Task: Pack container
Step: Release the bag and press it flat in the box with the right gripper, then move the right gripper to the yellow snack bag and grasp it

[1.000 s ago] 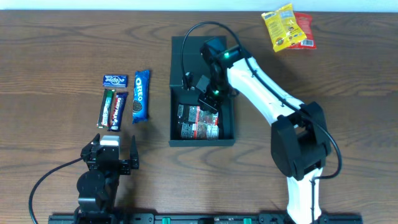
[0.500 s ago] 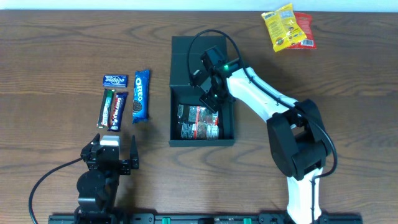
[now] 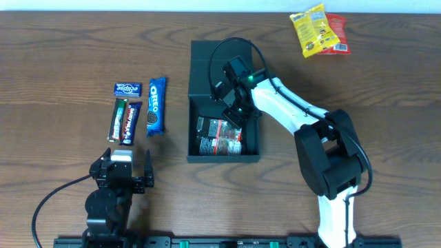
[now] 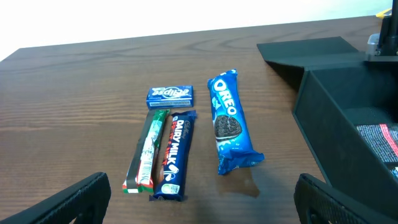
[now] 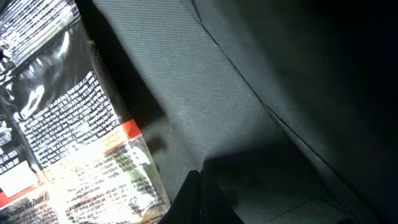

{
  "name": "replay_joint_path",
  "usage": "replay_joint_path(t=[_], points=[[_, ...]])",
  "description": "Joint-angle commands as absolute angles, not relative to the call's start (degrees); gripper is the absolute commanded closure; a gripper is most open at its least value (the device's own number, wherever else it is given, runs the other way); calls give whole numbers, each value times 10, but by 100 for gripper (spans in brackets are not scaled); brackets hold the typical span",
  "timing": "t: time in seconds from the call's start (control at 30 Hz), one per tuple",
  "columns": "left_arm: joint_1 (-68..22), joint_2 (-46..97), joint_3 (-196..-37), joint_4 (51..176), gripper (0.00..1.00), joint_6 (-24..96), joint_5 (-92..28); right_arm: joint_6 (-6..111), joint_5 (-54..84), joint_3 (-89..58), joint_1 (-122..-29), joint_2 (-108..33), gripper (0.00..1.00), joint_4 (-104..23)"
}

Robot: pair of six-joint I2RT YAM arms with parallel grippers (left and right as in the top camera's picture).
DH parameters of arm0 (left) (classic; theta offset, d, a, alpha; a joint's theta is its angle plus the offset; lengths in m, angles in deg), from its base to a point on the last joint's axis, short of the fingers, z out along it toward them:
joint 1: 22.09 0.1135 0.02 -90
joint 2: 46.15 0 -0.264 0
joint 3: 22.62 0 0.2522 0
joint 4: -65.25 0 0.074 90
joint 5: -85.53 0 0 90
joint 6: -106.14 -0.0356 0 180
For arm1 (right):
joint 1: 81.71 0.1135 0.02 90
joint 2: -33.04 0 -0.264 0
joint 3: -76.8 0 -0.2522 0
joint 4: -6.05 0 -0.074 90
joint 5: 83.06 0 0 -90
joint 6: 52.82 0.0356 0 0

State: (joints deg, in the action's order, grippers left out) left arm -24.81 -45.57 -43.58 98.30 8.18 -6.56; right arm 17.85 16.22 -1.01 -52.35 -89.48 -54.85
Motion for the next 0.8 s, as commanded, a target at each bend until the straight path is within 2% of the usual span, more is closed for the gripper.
replay_joint_path(t=[0.0, 0.23, 0.4, 0.47, 0.5, 0.53, 0.57, 0.6, 0.7, 0.73, 0.77], points=[[-247, -459, -423, 987, 5, 72, -55, 157, 184, -16, -512, -890, 99, -548], [-247, -459, -423, 987, 5, 72, -55, 165, 183, -4, -508, -886, 99, -548], [-247, -459, -423, 986, 4, 72, -55, 185, 183, 63, -508, -857, 99, -570], [-247, -459, -423, 987, 5, 72, -55, 185, 183, 102, -509, -843, 96, -585], [-247, -459, -423, 987, 4, 72, -55, 185, 183, 122, -510, -835, 91, -590], [-247, -459, -423, 986, 5, 72, -55, 184, 183, 143, -513, -826, 79, -594], [-247, -459, -423, 987, 5, 72, -55, 183, 183, 159, -516, -817, 59, -595], [-247, -459, -423, 986, 5, 72, -55, 183, 182, 176, -521, -808, 46, -593], [-247, -459, -423, 986, 5, 72, -55, 184, 169, 209, -544, -786, 29, -579], [-247, -459, -423, 986, 5, 72, -55, 185, 163, 212, -557, -779, 14, -567], [-247, -459, -423, 987, 5, 72, -55, 192, 154, 212, -574, -776, 8, -552]])
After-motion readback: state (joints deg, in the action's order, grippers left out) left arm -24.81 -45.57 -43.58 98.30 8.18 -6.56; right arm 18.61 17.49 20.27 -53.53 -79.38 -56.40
